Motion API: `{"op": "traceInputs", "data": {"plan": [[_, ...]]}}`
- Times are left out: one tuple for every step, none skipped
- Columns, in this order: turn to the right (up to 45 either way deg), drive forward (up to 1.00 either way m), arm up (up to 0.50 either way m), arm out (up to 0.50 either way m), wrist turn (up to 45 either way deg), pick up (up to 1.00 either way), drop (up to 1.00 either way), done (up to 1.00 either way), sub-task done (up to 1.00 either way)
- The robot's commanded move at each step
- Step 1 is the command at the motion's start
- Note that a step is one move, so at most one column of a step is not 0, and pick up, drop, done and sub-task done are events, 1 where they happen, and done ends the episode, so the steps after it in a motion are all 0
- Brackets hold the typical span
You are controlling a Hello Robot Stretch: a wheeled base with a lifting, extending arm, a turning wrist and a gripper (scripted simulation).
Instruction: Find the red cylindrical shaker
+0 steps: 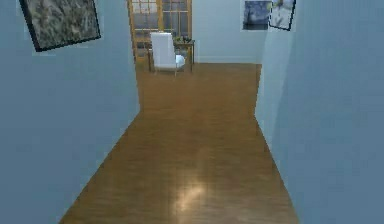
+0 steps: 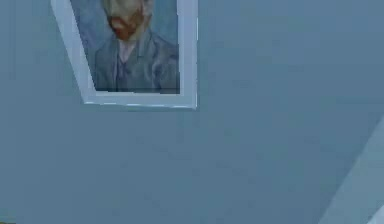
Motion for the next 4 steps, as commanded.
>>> {"op": "traceInputs", "data": {"plan": [[0.0,1.00,0.00,0.00,0.0,0.00,0.00,0.00,0.00],[0.0,1.00,0.00,0.00,0.0,0.00,0.00,0.00,0.00],[0.0,1.00,0.00,0.00,0.0,0.00,0.00,0.00,0.00],[0.0,1.00,0.00,0.00,0.0,0.00,0.00,0.00,0.00]]}}
